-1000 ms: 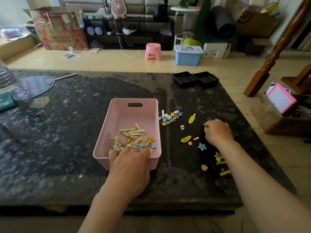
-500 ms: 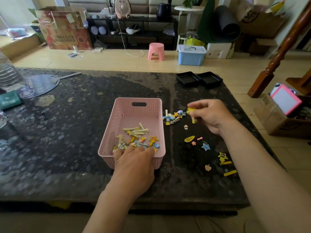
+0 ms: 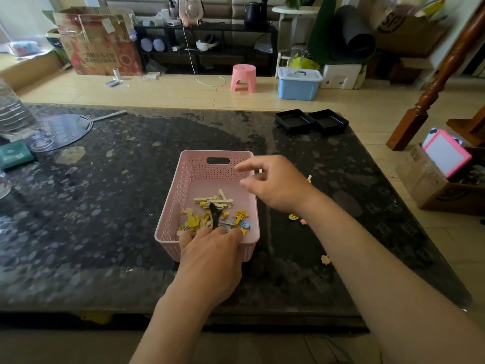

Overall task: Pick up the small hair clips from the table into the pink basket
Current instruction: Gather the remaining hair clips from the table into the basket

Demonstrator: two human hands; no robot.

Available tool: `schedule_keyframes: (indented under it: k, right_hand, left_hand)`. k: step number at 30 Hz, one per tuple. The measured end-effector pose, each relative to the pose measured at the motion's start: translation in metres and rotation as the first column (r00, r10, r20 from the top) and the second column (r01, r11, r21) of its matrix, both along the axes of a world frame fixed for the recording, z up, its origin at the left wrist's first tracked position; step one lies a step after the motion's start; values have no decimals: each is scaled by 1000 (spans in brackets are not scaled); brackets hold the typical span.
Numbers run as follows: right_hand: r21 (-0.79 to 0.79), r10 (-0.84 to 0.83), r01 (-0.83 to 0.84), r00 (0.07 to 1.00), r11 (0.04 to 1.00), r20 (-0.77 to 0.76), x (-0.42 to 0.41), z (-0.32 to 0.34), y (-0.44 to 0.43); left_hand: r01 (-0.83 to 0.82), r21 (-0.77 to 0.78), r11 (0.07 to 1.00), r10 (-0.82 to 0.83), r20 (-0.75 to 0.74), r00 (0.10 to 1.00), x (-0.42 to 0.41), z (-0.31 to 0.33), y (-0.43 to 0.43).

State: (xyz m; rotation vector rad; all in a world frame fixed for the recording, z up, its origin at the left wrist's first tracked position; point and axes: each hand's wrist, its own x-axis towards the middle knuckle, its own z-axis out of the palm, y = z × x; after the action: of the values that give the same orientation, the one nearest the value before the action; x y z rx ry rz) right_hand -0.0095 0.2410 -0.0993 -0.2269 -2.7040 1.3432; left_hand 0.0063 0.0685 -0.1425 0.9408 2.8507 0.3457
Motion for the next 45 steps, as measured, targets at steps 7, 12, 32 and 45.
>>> schedule_keyframes:
  k: [7, 12, 32, 45]
  right_hand:
    - [467, -233, -10, 857, 884, 460, 27, -28, 76]
    - [511, -266, -137, 724, 848, 636, 47, -79, 84]
    - [346, -442, 337, 849, 875, 290, 39, -74, 71]
    - [27, -74, 74, 997, 997, 1, 23, -20, -6]
  left_hand:
    - [3, -18, 1000, -2, 32, 999, -1, 1, 1]
    - [-6, -37, 999, 7, 41, 999, -1, 2, 3]
    - [2, -51, 999, -2, 6, 1000, -1, -1, 1]
    - [4, -40, 999, -4, -11, 1000, 1, 0, 0]
